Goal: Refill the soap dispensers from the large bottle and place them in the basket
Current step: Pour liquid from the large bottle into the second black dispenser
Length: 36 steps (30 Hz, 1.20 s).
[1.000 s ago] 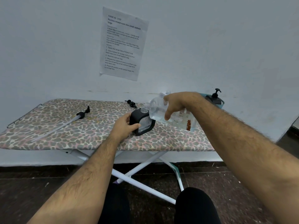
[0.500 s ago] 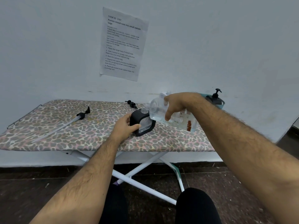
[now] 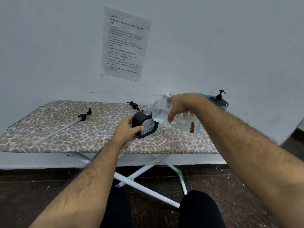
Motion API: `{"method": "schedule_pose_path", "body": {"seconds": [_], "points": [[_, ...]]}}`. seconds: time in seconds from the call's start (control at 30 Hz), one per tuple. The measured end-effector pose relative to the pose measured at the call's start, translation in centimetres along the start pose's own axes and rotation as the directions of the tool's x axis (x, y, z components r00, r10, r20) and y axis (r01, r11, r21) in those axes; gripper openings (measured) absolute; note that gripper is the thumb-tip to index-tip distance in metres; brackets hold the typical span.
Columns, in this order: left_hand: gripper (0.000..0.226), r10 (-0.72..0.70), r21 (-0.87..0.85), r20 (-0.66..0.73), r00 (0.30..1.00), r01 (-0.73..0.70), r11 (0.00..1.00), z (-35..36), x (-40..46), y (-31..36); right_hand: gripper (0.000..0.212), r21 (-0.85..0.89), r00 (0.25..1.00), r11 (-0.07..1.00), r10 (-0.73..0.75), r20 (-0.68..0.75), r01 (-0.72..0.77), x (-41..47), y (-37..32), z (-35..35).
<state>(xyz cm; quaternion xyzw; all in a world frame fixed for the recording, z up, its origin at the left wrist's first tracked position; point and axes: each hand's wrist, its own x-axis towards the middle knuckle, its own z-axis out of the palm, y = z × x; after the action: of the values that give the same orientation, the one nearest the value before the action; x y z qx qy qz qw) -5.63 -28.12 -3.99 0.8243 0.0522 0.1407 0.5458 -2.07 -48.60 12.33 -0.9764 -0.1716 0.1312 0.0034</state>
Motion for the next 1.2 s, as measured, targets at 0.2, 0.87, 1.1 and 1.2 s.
{"method": "schedule_pose_path", "body": {"seconds": [0.2, 0.87, 1.1, 1.2], "points": [[0.064, -0.002, 0.000, 0.005, 1.000, 0.002, 1.000, -0.05, -0.03, -0.03, 0.076, -0.005, 1.000, 1.000, -0.004, 0.001, 0.004, -0.09, -0.05, -0.07], [0.065, 0.001, 0.002, 0.000, 1.000, -0.001, 1.000, 0.01, -0.18, 0.32, 0.076, -0.039, 1.000, 0.999, -0.001, 0.007, 0.002, 0.14, -0.07, -0.17], [0.063, 0.007, 0.005, 0.002, 1.000, -0.007, 1.000, -0.02, -0.35, 0.44, 0.078, -0.048, 1.000, 0.999, 0.007, 0.006, -0.007, 0.11, -0.20, -0.14], [0.061, 0.009, -0.005, 0.005, 1.000, -0.009, 1.000, 0.01, -0.31, 0.35, 0.078, -0.049, 1.000, 0.999, 0.008, 0.005, -0.007, 0.05, -0.22, -0.16]]}}
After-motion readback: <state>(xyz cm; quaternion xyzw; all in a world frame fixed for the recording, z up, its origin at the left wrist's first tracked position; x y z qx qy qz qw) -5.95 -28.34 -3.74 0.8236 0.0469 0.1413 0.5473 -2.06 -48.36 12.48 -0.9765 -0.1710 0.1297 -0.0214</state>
